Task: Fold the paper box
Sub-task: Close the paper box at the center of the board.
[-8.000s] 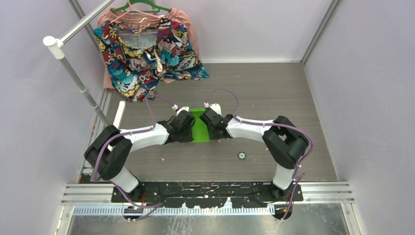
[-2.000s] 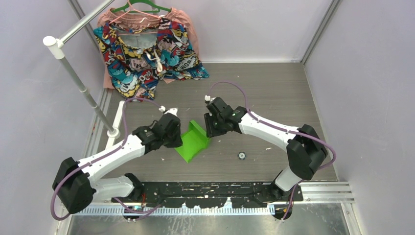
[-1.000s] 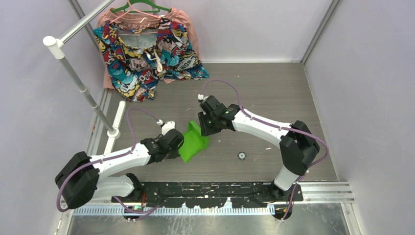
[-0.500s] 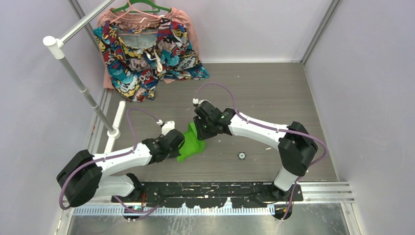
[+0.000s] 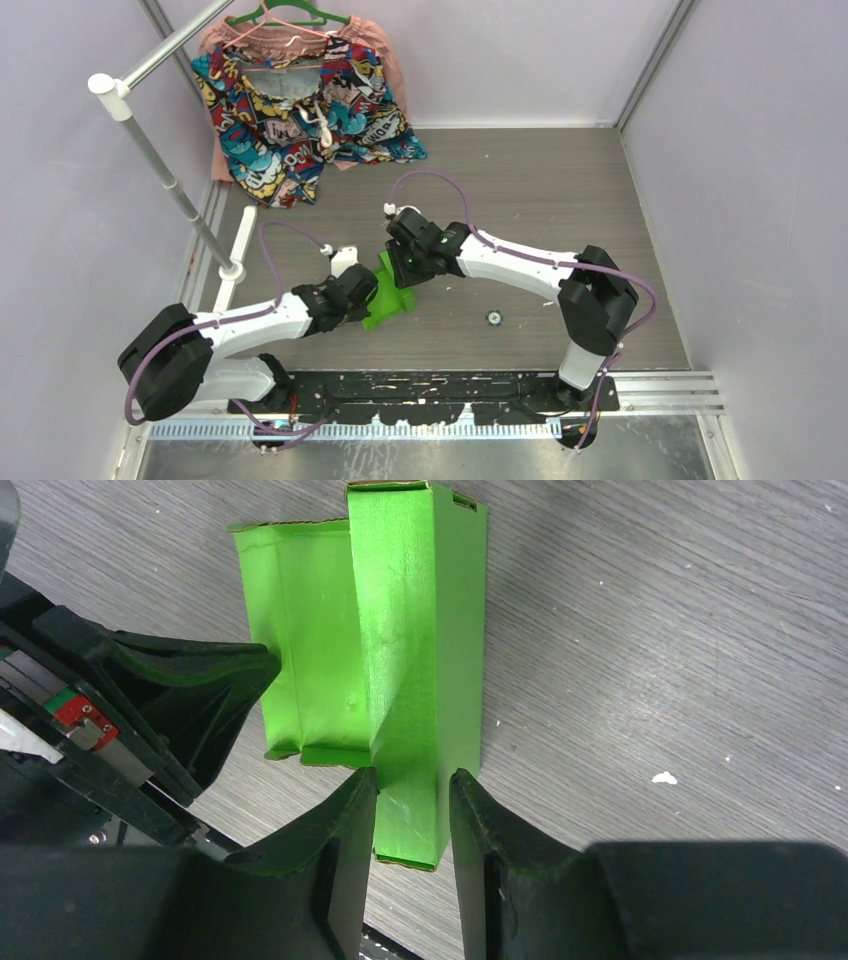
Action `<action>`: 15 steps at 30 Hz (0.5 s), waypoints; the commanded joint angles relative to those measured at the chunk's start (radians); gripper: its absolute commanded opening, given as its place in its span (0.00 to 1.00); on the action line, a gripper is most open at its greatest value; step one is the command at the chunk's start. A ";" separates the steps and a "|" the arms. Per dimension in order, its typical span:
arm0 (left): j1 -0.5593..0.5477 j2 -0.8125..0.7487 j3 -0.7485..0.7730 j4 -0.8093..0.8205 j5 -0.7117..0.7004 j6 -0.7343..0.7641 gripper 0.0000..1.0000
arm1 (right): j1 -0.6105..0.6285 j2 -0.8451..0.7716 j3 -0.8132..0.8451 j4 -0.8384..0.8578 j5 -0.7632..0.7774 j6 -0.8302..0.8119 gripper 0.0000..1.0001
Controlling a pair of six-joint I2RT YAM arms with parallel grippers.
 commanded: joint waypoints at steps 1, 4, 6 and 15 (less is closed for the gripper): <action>-0.004 0.015 -0.034 0.049 -0.026 -0.015 0.00 | 0.013 0.027 0.048 0.006 0.025 0.019 0.38; -0.004 0.010 -0.040 0.054 -0.027 -0.015 0.00 | 0.020 0.047 0.058 0.004 0.022 0.025 0.38; -0.004 0.005 -0.042 0.054 -0.028 -0.015 0.00 | 0.025 0.062 0.067 0.003 0.021 0.029 0.38; -0.004 -0.012 -0.053 0.055 -0.031 -0.012 0.00 | 0.042 0.100 0.092 -0.002 0.017 0.035 0.38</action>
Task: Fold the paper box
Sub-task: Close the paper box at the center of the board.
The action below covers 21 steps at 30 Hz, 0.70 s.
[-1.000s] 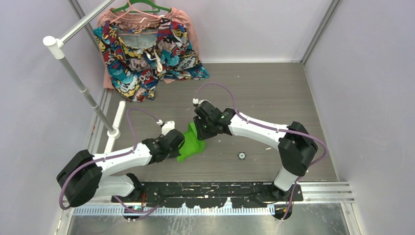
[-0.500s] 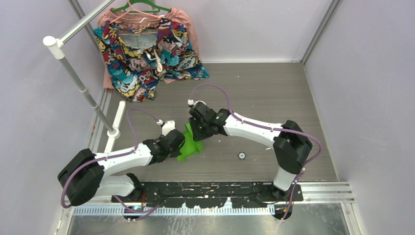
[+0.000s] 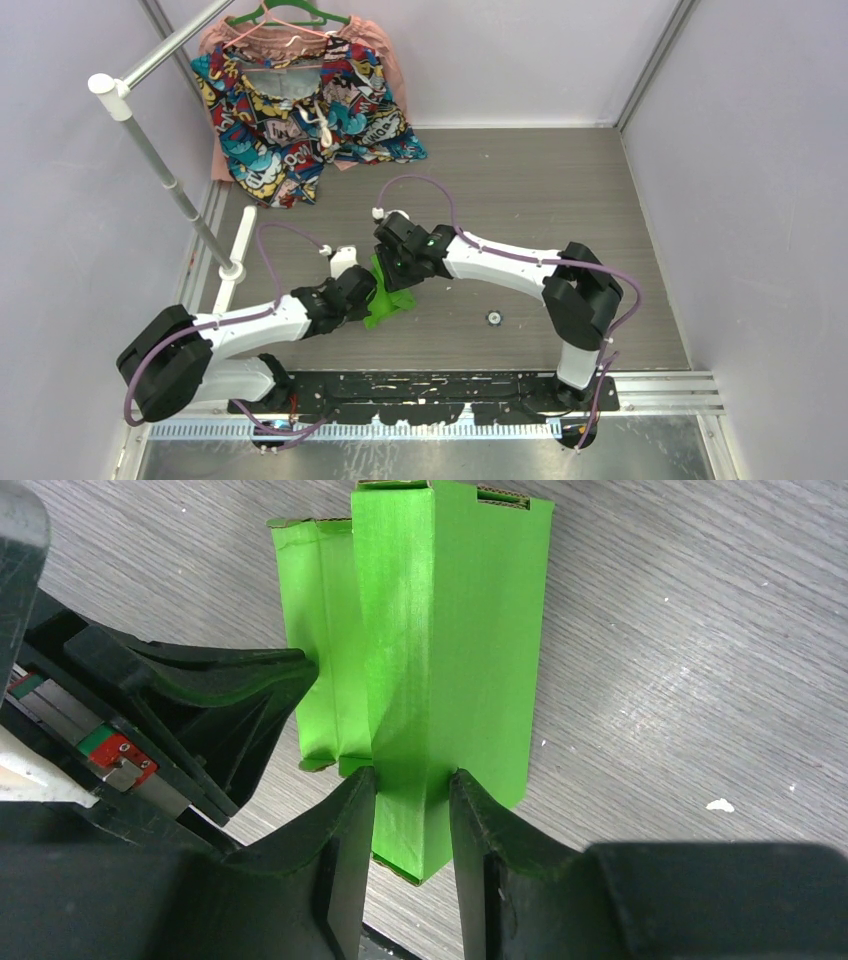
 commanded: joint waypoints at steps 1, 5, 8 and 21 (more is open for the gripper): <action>-0.004 -0.006 -0.029 -0.003 -0.015 -0.009 0.00 | 0.010 0.024 0.036 -0.010 0.019 0.010 0.38; -0.004 -0.007 -0.029 -0.003 -0.015 -0.008 0.00 | 0.017 0.036 0.045 -0.015 0.016 0.010 0.38; -0.004 -0.008 -0.028 -0.004 -0.016 -0.006 0.00 | 0.019 0.040 0.048 -0.018 0.030 0.015 0.38; -0.004 -0.007 -0.018 -0.012 -0.017 0.003 0.00 | 0.045 0.077 0.067 -0.012 0.011 0.031 0.37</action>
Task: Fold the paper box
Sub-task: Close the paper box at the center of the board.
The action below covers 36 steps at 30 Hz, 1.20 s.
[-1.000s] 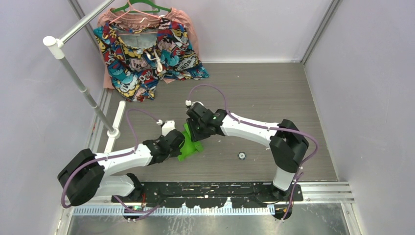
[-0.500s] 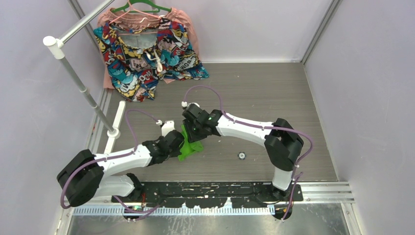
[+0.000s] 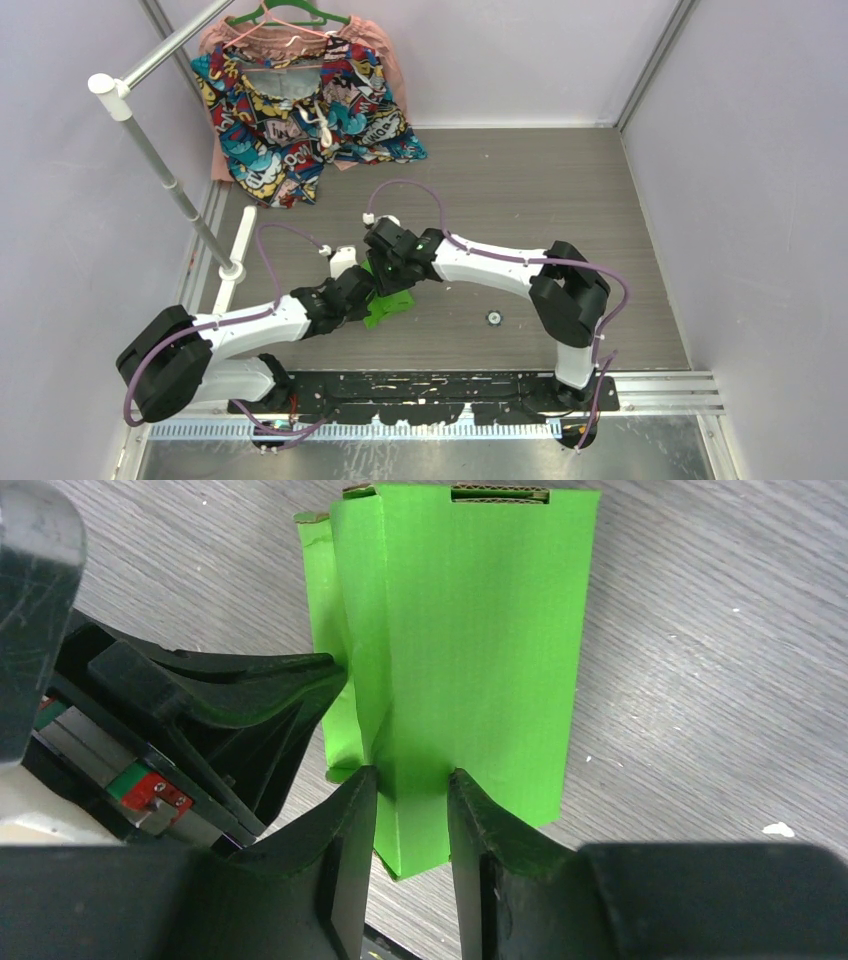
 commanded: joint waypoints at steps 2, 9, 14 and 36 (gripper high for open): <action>-0.005 -0.001 -0.011 -0.019 -0.014 0.004 0.00 | 0.016 0.028 0.023 -0.004 0.012 0.013 0.37; -0.005 -0.001 -0.008 -0.020 -0.015 0.009 0.00 | 0.021 0.050 0.032 -0.009 0.009 0.011 0.37; -0.004 -0.008 -0.003 -0.029 -0.019 0.013 0.00 | 0.023 0.070 0.031 -0.013 0.002 0.011 0.36; 0.000 -0.341 0.127 -0.363 -0.114 0.056 0.00 | 0.031 0.154 -0.015 -0.002 0.033 0.020 0.33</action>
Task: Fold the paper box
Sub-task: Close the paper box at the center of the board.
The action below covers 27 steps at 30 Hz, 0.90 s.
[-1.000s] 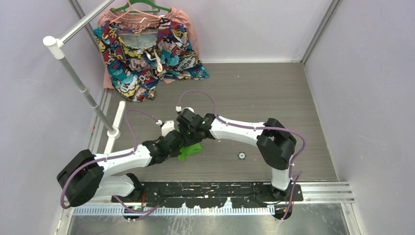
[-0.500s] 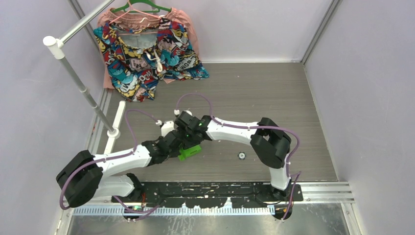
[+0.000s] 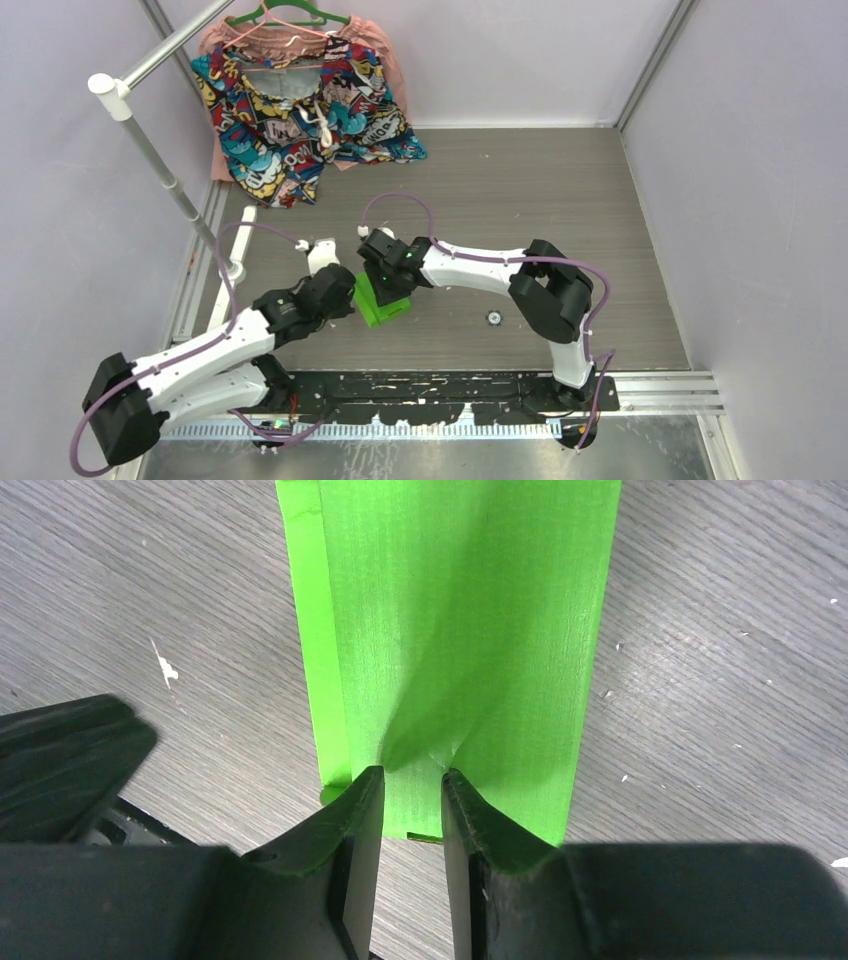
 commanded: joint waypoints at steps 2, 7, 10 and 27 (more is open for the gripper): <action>0.008 -0.075 0.118 -0.143 -0.074 0.046 0.00 | 0.005 0.065 -0.016 -0.037 0.063 0.006 0.33; 0.059 0.002 0.131 -0.080 -0.008 0.085 0.00 | 0.014 0.056 -0.045 -0.043 0.110 0.012 0.31; 0.079 0.095 0.140 0.020 0.045 0.109 0.00 | 0.017 0.033 -0.087 -0.032 0.128 0.024 0.30; 0.078 0.256 0.214 0.213 0.089 0.121 0.00 | 0.023 -0.086 -0.266 0.049 0.148 0.100 0.27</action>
